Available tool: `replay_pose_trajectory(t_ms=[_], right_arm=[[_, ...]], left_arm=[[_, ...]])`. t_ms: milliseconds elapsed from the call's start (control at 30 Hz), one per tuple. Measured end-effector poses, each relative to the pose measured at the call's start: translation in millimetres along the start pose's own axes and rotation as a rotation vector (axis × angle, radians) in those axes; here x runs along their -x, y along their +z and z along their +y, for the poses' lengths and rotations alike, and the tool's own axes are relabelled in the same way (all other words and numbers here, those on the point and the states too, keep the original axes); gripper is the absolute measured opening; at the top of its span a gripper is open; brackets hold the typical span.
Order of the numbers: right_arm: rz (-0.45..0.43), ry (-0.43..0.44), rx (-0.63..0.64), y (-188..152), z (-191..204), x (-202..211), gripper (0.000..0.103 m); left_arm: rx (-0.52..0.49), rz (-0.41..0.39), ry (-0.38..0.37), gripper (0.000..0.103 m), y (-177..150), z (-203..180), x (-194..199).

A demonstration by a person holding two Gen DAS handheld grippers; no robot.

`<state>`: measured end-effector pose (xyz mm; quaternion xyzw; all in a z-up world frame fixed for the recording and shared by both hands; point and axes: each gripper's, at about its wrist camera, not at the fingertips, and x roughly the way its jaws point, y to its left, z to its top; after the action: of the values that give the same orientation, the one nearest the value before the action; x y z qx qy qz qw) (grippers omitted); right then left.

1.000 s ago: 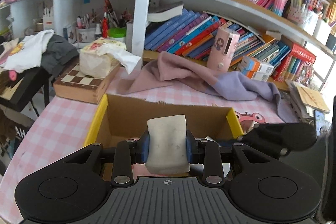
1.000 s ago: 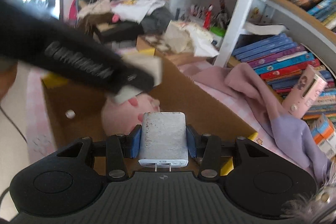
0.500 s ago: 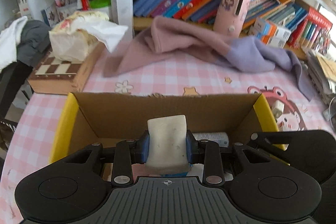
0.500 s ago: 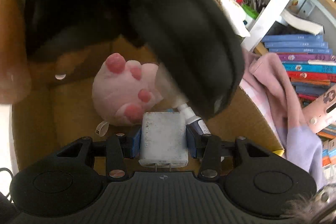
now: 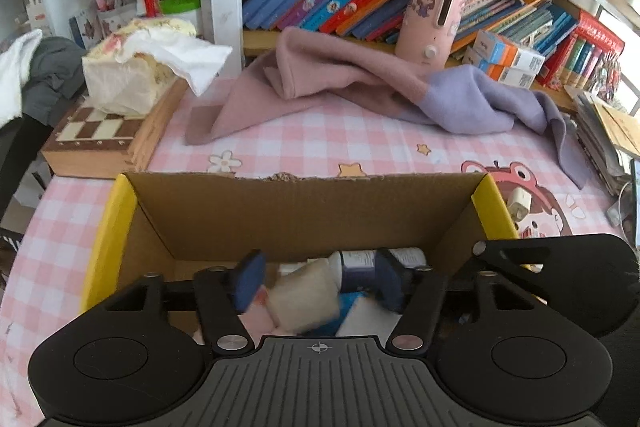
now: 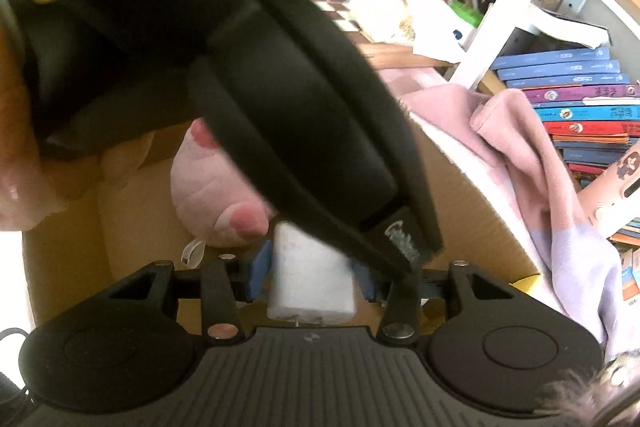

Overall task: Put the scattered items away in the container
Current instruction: 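Lower both chargers into the yellow box and open both tools, then raise both open tools out of the box and back away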

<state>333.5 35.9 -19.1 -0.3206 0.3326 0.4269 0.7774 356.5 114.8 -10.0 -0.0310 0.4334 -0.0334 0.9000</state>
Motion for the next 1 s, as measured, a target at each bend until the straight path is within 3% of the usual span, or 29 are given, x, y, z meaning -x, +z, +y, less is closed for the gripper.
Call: replay_pose_trajectory(t_ms=[200,400,867,1000], right_arm=[[-0.026,-0.019,-0.025,-3,1,11,0.062],[-0.093,-0.056,-0.050,-4,8,39,0.065],[-0.239,-0.172,-0.129,-21,36,114,0.070],[-0.258,-0.207,-0.148,-30,43,126,0.073]], left_arm=[[-0.012,-0.037,0.021,0.083,-4,-2,18],[-0.009,-0.104,0.035,0.084,-12,-5,49],[-0.031,-0.277,0.049,0.098,-45,-21,135],[-0.026,-0.291,0.063,0.099,-62,-23,152]])
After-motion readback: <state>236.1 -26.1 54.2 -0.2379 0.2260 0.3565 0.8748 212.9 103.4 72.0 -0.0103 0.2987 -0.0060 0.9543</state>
